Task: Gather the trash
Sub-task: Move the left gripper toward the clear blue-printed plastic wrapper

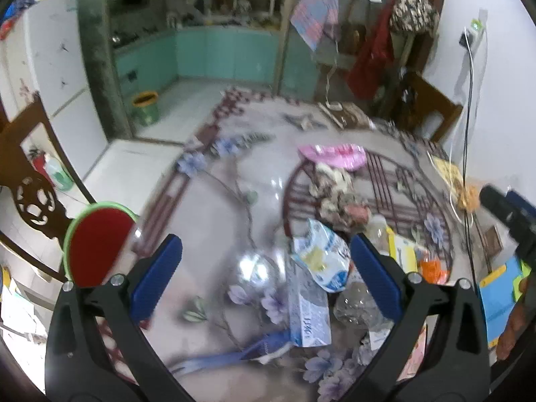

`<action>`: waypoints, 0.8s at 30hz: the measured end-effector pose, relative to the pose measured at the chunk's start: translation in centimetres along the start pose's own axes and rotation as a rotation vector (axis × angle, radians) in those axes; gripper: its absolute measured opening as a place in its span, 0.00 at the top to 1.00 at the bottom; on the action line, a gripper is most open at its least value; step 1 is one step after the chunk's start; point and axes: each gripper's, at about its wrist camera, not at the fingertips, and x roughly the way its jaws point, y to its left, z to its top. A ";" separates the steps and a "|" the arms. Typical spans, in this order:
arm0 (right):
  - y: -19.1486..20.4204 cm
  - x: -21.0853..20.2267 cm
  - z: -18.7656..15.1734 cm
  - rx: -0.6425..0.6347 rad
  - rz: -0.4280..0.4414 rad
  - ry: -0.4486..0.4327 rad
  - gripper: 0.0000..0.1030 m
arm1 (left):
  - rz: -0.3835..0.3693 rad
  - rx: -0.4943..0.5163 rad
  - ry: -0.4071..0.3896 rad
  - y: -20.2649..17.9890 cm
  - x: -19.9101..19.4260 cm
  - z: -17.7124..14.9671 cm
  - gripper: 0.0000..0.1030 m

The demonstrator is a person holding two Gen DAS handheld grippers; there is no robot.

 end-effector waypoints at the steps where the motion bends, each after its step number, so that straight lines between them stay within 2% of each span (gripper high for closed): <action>1: -0.2 0.1 0.0 0.002 -0.002 0.000 0.07 | -0.011 0.007 0.025 -0.4 0.9 -0.2 0.06; 6: -1.1 0.7 0.3 0.012 -0.014 -0.001 0.07 | -0.019 0.027 0.056 -0.9 2.1 0.3 0.06; 14: -2.0 2.8 1.0 0.024 -0.009 0.019 0.07 | 0.016 0.052 0.010 -1.4 1.8 3.2 0.06; 24: -1.6 3.9 0.7 0.021 -0.003 0.042 0.07 | 0.025 0.045 -0.004 -1.5 2.4 3.2 0.06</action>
